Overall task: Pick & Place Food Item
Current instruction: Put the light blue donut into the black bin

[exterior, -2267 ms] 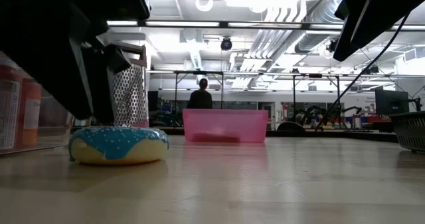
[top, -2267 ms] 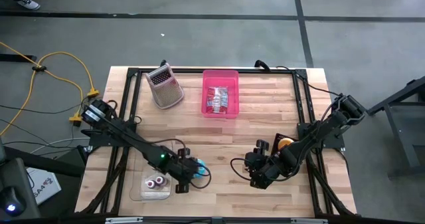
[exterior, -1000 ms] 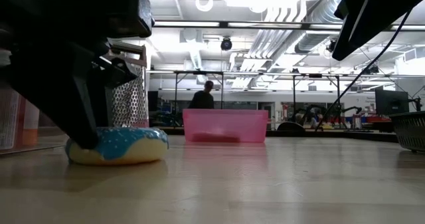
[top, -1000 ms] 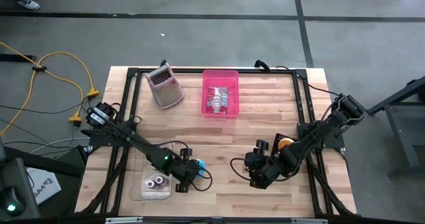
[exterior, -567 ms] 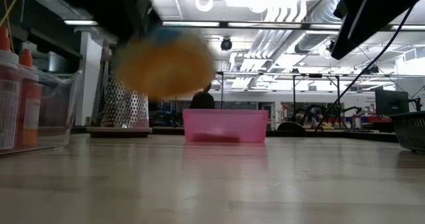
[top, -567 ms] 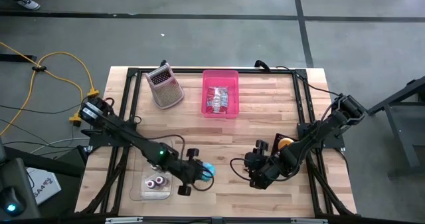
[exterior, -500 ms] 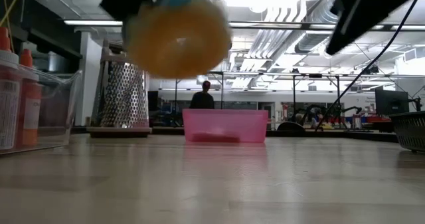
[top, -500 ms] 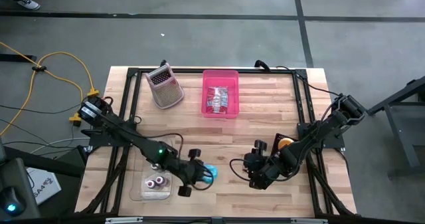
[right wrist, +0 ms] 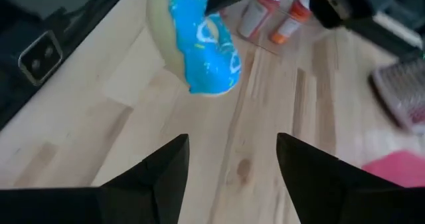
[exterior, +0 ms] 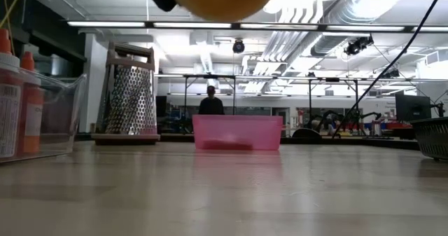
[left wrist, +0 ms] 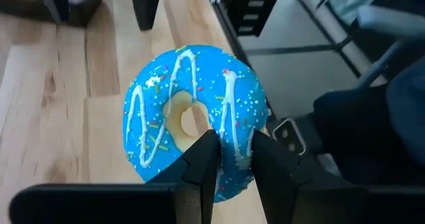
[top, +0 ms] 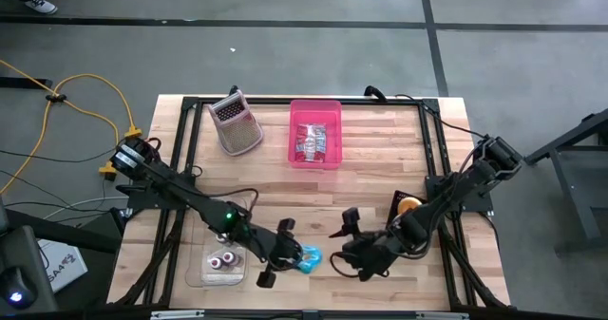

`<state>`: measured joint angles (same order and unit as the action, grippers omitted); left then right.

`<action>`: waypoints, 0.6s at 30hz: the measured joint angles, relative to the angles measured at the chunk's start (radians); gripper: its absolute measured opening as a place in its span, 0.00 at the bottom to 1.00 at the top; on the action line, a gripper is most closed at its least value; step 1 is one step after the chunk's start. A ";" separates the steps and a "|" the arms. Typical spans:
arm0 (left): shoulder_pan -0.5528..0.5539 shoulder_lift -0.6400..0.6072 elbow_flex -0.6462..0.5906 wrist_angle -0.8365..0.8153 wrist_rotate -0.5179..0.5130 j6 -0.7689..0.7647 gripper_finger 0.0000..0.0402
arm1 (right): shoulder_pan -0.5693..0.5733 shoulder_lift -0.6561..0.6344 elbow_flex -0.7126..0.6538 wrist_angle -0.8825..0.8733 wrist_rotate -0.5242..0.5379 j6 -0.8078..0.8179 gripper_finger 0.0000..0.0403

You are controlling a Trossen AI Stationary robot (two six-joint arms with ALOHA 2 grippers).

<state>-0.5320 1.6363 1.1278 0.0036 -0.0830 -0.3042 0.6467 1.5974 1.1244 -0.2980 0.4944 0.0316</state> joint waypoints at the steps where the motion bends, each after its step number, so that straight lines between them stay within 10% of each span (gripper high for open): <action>1: 0.000 0.000 0.000 0.012 0.000 0.000 0.20 | 0.002 0.000 0.000 0.002 -0.001 -0.030 0.53; 18: 0.015 -0.001 0.000 0.166 0.040 0.012 0.20 | 0.004 0.000 0.000 0.154 -0.025 -0.194 0.53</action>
<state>-0.5172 1.6352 1.1278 0.1694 -0.0427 -0.2924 0.6504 1.5970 1.1244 -0.1440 0.4698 -0.1619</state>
